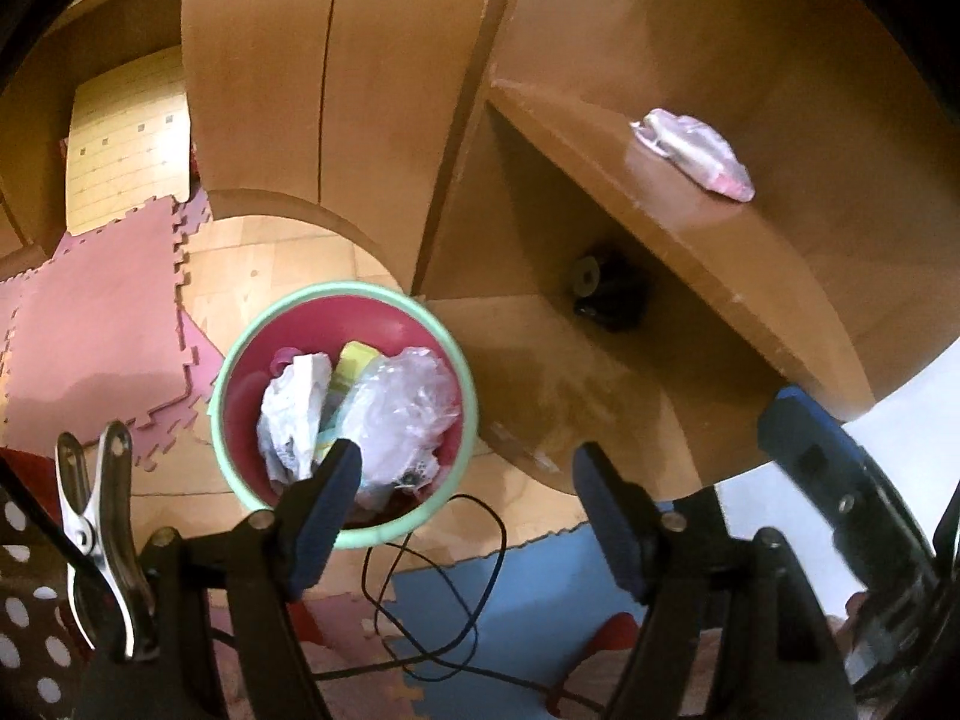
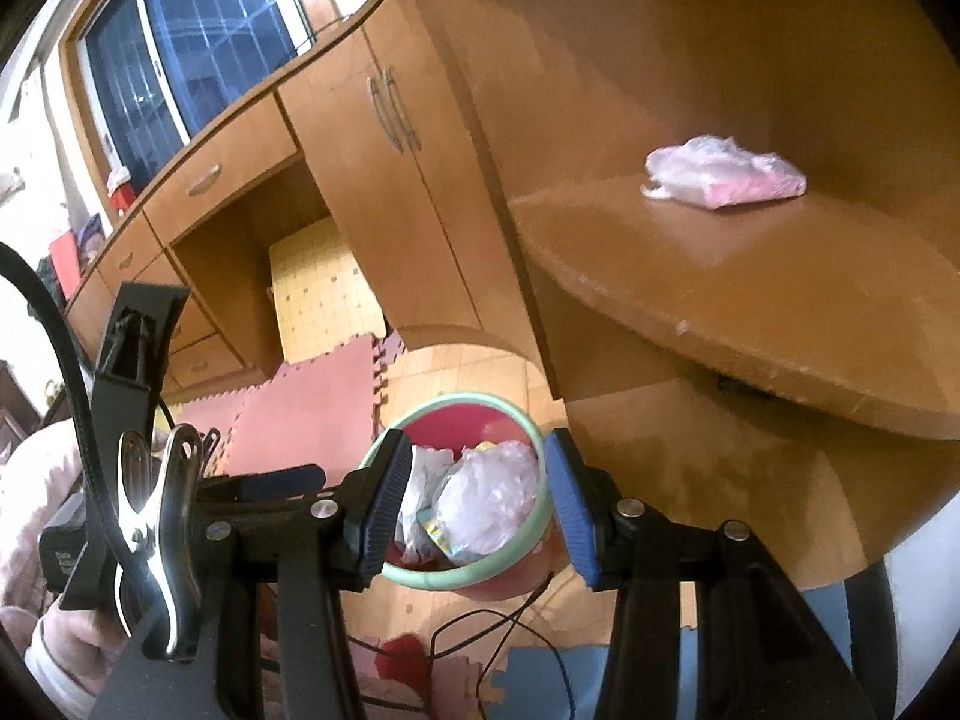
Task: Collect trash
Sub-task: 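Raise both open tools from the bin back toward the shelf, then grasp the pink-printed white plastic bag on the shelf with the right tool, then carry the pink-printed bag with the right tool over the bin, then open the right tool to drop the pink-printed bag into the bin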
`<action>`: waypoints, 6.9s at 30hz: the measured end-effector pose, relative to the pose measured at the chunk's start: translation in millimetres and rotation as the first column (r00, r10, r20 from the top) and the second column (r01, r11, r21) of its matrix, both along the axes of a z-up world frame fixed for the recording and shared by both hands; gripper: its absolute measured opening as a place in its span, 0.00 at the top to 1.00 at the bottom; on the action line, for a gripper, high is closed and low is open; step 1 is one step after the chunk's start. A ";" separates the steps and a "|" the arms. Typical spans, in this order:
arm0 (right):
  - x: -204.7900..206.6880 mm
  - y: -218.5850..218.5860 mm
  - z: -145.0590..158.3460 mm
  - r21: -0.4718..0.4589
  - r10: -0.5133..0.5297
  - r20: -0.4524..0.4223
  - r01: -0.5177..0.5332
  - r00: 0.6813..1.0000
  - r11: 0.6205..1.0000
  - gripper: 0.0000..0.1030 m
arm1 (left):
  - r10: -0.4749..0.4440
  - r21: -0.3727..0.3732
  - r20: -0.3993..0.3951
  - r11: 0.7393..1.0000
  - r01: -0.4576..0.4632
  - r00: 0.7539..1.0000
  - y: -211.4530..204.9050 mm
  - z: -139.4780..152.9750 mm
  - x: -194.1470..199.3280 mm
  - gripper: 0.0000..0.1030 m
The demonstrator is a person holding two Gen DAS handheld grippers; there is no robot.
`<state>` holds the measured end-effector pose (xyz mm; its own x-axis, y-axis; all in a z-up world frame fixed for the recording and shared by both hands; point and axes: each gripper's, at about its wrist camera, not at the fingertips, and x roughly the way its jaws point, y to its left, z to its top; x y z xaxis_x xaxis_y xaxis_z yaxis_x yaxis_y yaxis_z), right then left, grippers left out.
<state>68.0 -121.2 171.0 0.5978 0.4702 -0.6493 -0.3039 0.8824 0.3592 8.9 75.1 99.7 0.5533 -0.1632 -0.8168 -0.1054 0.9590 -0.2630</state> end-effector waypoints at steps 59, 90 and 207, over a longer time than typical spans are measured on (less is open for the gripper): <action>242.2 -122.3 -29.9 -0.195 -0.246 -0.149 0.215 0.958 0.957 0.48 | -0.087 -0.142 0.104 0.985 0.101 0.991 -57.1 19.3 184.2 0.23; 225.9 -137.0 -34.0 -0.083 -0.267 -0.140 0.258 0.953 0.963 0.51 | -0.119 -0.171 0.185 0.974 0.151 0.975 -71.7 42.6 171.8 0.20; 124.2 111.1 -186.8 -0.073 0.106 -0.412 -0.148 0.905 0.986 0.68 | 0.122 -0.057 -0.270 0.988 -0.142 0.955 93.6 -143.6 71.2 0.45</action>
<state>192.2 -10.1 -15.9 0.2124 0.4446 -0.8702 -0.2628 0.8837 0.3873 80.1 168.6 -43.9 0.3397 -0.1691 -0.9252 -0.3056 0.9105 -0.2786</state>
